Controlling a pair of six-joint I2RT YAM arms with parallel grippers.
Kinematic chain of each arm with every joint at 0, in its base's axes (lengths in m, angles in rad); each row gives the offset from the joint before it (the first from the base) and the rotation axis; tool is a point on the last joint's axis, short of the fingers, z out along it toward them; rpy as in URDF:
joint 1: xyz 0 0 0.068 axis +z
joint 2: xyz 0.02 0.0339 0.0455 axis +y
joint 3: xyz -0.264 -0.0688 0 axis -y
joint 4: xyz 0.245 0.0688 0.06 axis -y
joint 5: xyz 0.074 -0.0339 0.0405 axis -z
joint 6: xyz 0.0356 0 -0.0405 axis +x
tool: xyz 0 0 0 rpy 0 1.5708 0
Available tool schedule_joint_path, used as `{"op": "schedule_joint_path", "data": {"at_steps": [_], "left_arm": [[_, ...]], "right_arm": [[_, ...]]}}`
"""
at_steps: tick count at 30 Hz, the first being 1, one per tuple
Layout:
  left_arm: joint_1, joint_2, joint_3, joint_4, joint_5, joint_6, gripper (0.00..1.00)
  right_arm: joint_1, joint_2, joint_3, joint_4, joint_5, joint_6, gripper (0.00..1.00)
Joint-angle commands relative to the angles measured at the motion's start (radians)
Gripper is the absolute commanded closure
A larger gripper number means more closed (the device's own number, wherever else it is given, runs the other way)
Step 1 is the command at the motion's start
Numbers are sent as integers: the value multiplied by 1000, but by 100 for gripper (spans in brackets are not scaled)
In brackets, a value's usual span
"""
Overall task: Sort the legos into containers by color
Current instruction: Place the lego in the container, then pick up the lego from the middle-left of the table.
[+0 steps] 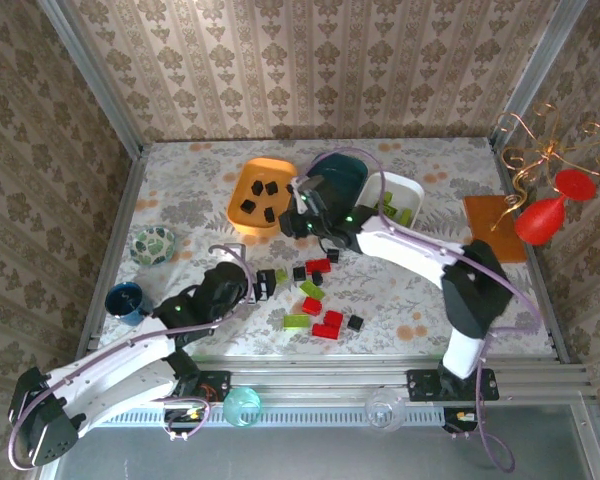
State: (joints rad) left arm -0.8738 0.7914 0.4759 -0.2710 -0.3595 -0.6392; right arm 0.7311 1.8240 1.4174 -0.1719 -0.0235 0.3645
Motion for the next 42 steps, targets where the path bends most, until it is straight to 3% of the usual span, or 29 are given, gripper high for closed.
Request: {"op": "schedule_joint_path", "data": {"at_steps": [1,6,9,11,15,22,32,38,42], "left_arm": [[1,-26,-28,-31,14,-52,0],[-2,-63,-44,-44,23,-63,0],[-2,-69,-45,-56,28,-71,0],[-2,-70,-45,-63,34,-71,0],[-2,-70,-45,-64,46,-65,0],[1,-9,-29,1,94,-24,0],[81,370,128,6,254,100,4],[82,529,212,-3,242,154,13],[84,615,263,-43,235,176,13]], "right_arm": [[1,130,154,5,-24,-17,69],[-17,327,390,-27,-11,15,64],[-30,418,494,-42,-12,34,48],[-32,466,568,-75,-15,26,32],[-33,466,608,-109,-3,14,24],[-31,225,305,31,-6,22,22],[-30,-125,-185,183,22,89,21],[-30,-263,-331,194,63,100,21],[-31,-326,-380,193,97,95,20]]}}
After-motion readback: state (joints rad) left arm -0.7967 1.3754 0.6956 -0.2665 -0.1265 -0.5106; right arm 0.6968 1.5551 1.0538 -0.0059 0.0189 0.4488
